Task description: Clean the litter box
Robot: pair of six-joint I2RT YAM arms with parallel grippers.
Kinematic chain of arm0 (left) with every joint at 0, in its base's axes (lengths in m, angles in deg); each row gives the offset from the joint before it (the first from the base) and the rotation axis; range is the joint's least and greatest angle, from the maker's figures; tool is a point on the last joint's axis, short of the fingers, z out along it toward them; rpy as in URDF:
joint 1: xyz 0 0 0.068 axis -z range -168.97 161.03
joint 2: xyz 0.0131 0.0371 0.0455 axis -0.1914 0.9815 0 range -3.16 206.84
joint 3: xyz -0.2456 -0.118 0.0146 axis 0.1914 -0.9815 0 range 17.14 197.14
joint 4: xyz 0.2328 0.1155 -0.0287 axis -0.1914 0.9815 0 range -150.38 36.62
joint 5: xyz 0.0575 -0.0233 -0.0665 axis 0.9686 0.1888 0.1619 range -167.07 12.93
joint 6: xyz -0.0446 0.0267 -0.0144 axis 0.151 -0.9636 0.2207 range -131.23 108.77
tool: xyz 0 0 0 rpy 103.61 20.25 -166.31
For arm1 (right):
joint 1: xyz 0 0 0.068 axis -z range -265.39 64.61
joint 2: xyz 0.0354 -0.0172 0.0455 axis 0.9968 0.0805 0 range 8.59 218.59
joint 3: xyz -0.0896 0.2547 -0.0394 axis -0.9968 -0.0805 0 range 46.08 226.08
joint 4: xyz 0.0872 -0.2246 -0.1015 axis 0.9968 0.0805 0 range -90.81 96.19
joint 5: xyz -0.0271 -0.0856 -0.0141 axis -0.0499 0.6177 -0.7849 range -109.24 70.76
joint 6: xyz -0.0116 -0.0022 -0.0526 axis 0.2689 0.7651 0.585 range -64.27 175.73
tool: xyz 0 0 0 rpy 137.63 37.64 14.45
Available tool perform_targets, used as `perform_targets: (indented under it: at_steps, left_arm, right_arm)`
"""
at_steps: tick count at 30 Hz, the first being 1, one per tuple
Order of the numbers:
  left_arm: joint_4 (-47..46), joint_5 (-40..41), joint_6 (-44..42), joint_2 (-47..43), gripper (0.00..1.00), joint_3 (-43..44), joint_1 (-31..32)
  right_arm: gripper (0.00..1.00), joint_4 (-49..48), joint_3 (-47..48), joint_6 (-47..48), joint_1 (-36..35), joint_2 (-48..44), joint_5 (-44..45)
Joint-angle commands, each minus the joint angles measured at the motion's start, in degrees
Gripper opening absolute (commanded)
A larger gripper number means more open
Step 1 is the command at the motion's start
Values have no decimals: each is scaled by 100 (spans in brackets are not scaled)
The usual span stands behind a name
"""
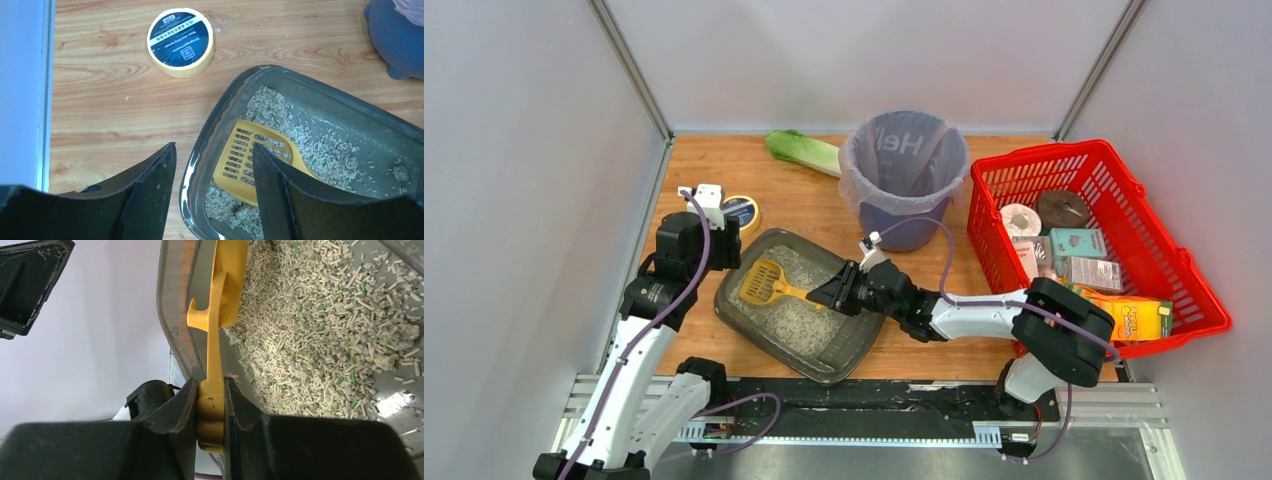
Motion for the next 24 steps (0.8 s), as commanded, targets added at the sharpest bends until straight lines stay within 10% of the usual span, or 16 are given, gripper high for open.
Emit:
perform_targets:
  at_steps: [1, 24]
  left_arm:
    - [-177, 22, -88, -13, 66, -19, 15]
    - [-177, 5, -70, -48, 66, -19, 15]
  right_arm:
    - [0, -457, 17, 49, -6, 120, 243]
    - [59, 1221, 482, 2140, -499, -240, 1668]
